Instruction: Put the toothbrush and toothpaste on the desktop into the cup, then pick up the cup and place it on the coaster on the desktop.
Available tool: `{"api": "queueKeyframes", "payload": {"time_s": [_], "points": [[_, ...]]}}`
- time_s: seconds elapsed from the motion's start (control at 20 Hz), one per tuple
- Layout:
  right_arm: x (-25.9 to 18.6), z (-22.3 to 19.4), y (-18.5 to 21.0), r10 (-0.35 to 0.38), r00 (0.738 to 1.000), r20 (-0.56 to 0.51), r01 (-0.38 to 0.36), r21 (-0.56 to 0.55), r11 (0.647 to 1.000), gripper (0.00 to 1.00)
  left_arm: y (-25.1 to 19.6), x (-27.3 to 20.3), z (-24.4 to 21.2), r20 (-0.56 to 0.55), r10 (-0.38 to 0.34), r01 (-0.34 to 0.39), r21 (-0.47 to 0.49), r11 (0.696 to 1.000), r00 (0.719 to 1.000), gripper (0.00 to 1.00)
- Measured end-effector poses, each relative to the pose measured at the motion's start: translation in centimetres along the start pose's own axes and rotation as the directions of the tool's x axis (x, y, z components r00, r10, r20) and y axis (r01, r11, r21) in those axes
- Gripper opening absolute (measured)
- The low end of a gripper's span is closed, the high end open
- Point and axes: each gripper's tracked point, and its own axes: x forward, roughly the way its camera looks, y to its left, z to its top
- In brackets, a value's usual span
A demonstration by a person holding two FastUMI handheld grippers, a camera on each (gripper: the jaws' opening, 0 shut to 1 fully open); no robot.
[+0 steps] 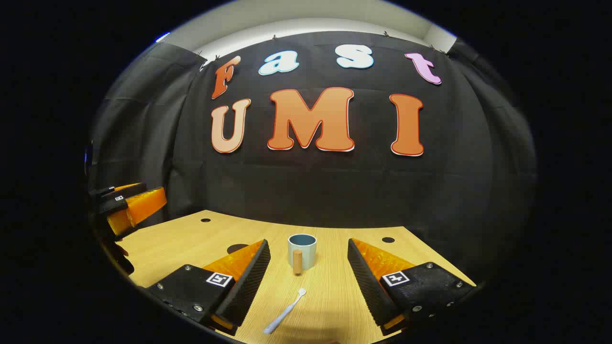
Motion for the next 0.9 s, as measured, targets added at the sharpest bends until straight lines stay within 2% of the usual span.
{"api": "queueKeyframes", "payload": {"time_s": [0.25,0.4,0.65,0.8,0.9], "points": [[-0.2,0.1,-0.6,-0.001,1.0,-0.011,0.001,-0.009,1.0,0.98,0.2,0.2,0.9,0.008,0.002,-0.002,-0.025,1.0,1.0,0.98],[-0.3,0.1,-0.7,0.003,1.0,-0.01,-0.003,-0.004,1.0,0.98,-0.1,0.4,1.3,0.018,0.007,-0.007,-0.006,1.0,1.0,0.98],[0.4,0.5,-1.2,0.002,1.0,-0.019,-0.002,-0.026,1.0,0.98,-0.8,1.1,2.2,0.027,-0.014,0.015,-0.017,1.0,1.0,0.98],[1.0,-0.1,-1.4,0.002,0.998,-0.06,-0.003,-0.018,1.0,0.98,-1.0,2.1,2.9,0.025,-0.024,0.024,0.012,1.0,0.999,0.98],[1.4,-1.3,-0.9,0.032,0.992,-0.119,-0.031,0.01,0.999,0.98,-1.3,2.6,3.4,0.021,-0.039,0.039,0.009,0.999,0.999,0.98]]}}
